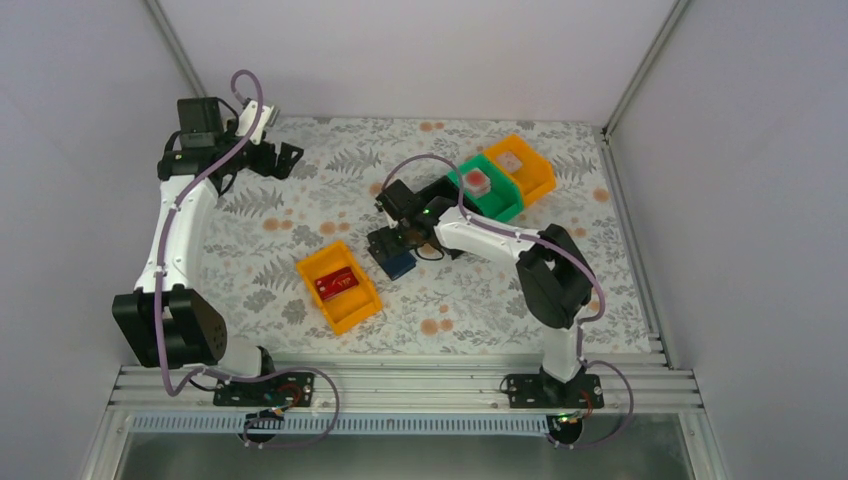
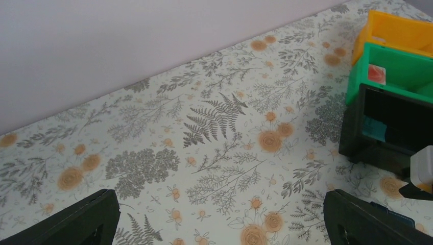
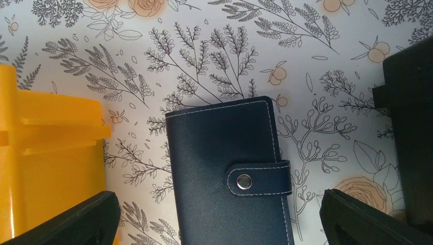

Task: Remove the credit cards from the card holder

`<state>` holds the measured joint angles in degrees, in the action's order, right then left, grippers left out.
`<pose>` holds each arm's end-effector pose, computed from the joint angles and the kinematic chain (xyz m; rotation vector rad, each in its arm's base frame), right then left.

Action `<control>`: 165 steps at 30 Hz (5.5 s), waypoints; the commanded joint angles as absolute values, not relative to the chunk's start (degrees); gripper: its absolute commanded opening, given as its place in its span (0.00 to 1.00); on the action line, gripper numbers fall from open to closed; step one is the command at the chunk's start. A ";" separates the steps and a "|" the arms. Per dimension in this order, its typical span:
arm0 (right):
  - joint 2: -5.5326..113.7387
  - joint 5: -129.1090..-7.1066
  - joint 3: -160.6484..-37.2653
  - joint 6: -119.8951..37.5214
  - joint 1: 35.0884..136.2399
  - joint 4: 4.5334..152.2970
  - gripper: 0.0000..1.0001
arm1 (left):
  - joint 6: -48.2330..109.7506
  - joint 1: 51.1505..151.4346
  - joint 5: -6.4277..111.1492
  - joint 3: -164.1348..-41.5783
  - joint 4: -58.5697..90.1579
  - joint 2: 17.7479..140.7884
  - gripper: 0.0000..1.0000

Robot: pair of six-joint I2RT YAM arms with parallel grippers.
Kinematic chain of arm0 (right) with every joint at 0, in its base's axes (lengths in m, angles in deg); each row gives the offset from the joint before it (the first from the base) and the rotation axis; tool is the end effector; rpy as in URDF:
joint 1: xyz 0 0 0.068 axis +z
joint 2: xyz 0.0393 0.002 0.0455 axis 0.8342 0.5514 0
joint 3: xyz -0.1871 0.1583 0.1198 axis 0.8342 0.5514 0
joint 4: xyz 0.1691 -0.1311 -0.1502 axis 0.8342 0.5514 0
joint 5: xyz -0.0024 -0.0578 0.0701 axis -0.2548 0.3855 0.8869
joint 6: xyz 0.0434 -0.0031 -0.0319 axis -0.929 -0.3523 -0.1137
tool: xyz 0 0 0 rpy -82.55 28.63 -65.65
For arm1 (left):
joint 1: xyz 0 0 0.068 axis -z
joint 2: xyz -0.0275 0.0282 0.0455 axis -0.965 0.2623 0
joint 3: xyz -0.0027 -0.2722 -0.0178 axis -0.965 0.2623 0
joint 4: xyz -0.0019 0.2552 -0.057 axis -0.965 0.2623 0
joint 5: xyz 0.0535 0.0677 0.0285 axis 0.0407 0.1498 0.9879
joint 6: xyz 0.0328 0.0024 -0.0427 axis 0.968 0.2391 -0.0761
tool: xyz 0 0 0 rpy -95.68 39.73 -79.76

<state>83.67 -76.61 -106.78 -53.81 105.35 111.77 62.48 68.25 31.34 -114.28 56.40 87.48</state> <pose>0.2713 0.3092 0.2059 -0.6776 2.6055 0.3717 0.3177 0.0189 0.3704 0.5219 2.0970 -0.3064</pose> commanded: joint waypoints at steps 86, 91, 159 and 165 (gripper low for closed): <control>45.26 -80.79 -98.69 -39.20 109.01 82.47 0.60 | 42.70 99.58 12.95 -133.49 51.38 86.60 0.83; 44.20 -79.53 -97.12 -36.61 109.02 81.66 0.61 | 41.23 99.58 10.88 -130.05 52.00 85.20 0.44; 56.90 -87.69 -103.70 -34.40 108.77 95.40 0.39 | 32.67 97.09 24.81 -105.51 48.13 72.67 0.02; 58.31 -88.97 -104.09 -34.80 108.74 97.04 0.36 | 32.84 97.11 25.17 -105.30 47.98 72.64 0.02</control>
<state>56.05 -84.22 -103.48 -34.38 109.33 93.96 32.67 96.70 28.39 -105.08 49.69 73.97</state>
